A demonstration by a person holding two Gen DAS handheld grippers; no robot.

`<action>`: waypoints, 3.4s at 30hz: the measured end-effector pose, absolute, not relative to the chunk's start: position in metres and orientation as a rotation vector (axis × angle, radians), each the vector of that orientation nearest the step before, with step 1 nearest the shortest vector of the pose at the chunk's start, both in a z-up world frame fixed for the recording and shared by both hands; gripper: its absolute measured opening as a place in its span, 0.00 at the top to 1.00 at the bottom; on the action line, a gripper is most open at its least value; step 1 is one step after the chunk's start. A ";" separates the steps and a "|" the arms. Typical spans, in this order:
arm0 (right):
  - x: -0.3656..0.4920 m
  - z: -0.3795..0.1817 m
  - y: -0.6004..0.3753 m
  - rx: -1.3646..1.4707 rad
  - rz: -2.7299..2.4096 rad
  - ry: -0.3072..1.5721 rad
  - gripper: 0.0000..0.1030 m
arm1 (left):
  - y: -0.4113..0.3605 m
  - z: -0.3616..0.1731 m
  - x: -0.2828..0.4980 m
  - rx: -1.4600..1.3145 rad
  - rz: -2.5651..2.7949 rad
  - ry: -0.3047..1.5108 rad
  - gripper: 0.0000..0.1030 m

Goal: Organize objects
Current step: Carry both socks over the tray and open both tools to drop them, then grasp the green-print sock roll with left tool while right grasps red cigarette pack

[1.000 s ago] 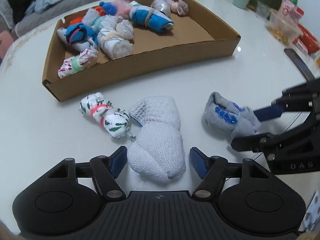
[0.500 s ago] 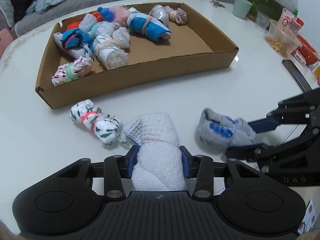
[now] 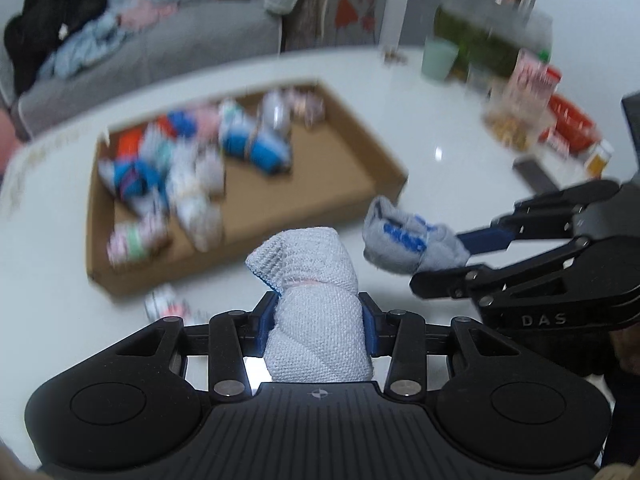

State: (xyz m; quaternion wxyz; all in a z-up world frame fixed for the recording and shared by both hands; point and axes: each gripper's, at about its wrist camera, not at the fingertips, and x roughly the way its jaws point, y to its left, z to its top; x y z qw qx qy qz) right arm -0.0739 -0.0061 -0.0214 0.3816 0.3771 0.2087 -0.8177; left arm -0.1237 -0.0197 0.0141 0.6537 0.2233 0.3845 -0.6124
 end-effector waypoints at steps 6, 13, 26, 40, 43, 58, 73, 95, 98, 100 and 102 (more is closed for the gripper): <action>-0.101 0.007 -0.002 0.871 -2.151 0.451 0.65 | -0.047 0.045 -0.104 0.434 -1.390 0.780 0.53; -0.146 0.031 -0.016 0.791 -2.169 0.436 0.65 | -0.094 0.036 -0.078 0.412 -1.364 0.786 0.53; -0.206 0.008 -0.059 0.840 -2.094 0.514 0.65 | -0.149 -0.025 -0.067 0.499 -1.330 0.809 0.53; -0.233 -0.021 -0.082 0.916 -2.044 0.618 0.65 | -0.163 -0.056 -0.067 0.579 -1.334 0.811 0.53; -0.235 -0.026 -0.084 0.925 -2.030 0.639 0.65 | -0.164 -0.059 -0.065 0.589 -1.335 0.819 0.52; -0.232 -0.030 -0.086 0.896 -2.006 0.689 0.60 | -0.154 -0.042 -0.071 0.585 -1.343 0.788 0.38; -0.221 -0.024 -0.084 0.845 -1.978 0.709 0.50 | -0.102 -0.026 -0.044 0.514 -1.300 0.847 0.27; -0.127 0.028 0.008 0.712 -1.911 0.739 0.33 | -0.024 -0.044 -0.048 0.492 -1.128 0.963 0.13; -0.129 0.052 0.054 0.678 -1.975 0.739 0.33 | -0.027 -0.055 -0.048 0.510 -1.113 0.969 0.13; -0.135 0.071 0.091 0.643 -2.048 0.741 0.30 | -0.029 -0.059 -0.047 0.510 -1.103 0.973 0.13; -0.147 0.086 0.132 0.598 -2.156 0.771 0.24 | -0.031 -0.062 -0.047 0.506 -1.096 0.980 0.13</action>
